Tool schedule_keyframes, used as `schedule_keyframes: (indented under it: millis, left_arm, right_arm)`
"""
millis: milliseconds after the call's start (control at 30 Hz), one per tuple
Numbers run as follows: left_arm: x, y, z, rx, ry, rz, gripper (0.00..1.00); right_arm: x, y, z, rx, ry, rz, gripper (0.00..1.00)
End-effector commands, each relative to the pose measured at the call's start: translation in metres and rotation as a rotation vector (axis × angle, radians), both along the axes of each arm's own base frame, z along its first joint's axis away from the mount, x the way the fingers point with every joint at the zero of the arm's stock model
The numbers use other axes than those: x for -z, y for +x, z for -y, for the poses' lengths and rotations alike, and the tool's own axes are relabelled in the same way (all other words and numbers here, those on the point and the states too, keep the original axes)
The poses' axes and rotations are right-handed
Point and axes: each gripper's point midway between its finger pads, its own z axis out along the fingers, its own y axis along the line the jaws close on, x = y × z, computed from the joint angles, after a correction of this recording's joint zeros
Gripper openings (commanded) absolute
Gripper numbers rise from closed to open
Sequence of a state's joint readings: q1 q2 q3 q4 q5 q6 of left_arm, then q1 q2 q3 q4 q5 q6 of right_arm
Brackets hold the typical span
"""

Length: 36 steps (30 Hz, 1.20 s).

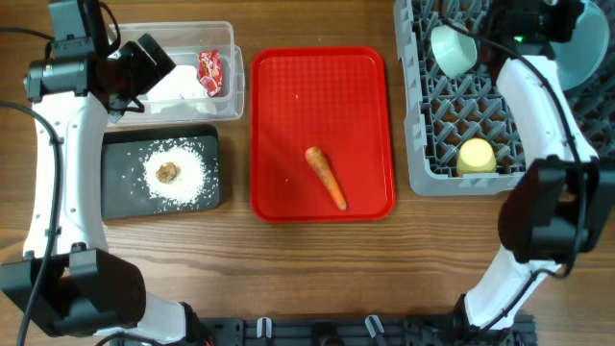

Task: Sort waste into correct bins and load items into the dishwasher rack
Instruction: 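Carry the blue bowl right and place it in the rack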

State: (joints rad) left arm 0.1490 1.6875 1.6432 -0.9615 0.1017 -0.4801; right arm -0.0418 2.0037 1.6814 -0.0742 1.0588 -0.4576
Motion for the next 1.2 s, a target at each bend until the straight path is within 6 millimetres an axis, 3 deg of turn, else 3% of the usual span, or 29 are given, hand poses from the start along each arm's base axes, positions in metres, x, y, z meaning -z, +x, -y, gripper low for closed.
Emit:
schedule_keyframes:
  millis: [0, 367, 467, 833, 1167]
  left_arm:
    - [-0.005, 0.001, -0.001, 0.003, 0.008, 0.015, 1.0]
    - [-0.005, 0.001, -0.001, 0.003, 0.008, 0.015, 1.0]
    - [-0.005, 0.001, -0.001, 0.003, 0.008, 0.015, 1.0]
    - [-0.005, 0.001, -0.001, 0.003, 0.008, 0.015, 1.0]
    - [-0.005, 0.001, -0.001, 0.003, 0.008, 0.015, 1.0]
  right_arm:
    - [0.023, 0.013, 0.0, -0.054, -0.154, -0.313, 0.04]
    - [0.083, 0.033, 0.007, -0.106, -0.189, -0.482, 0.04]
    - [0.089, 0.033, 0.01, -0.104, -0.187, -0.488, 0.04]
    - [0.071, 0.036, 0.02, -0.084, -0.23, -0.451, 0.04]
    - [0.095, 0.037, 0.011, -0.143, -0.171, -0.495, 0.04]
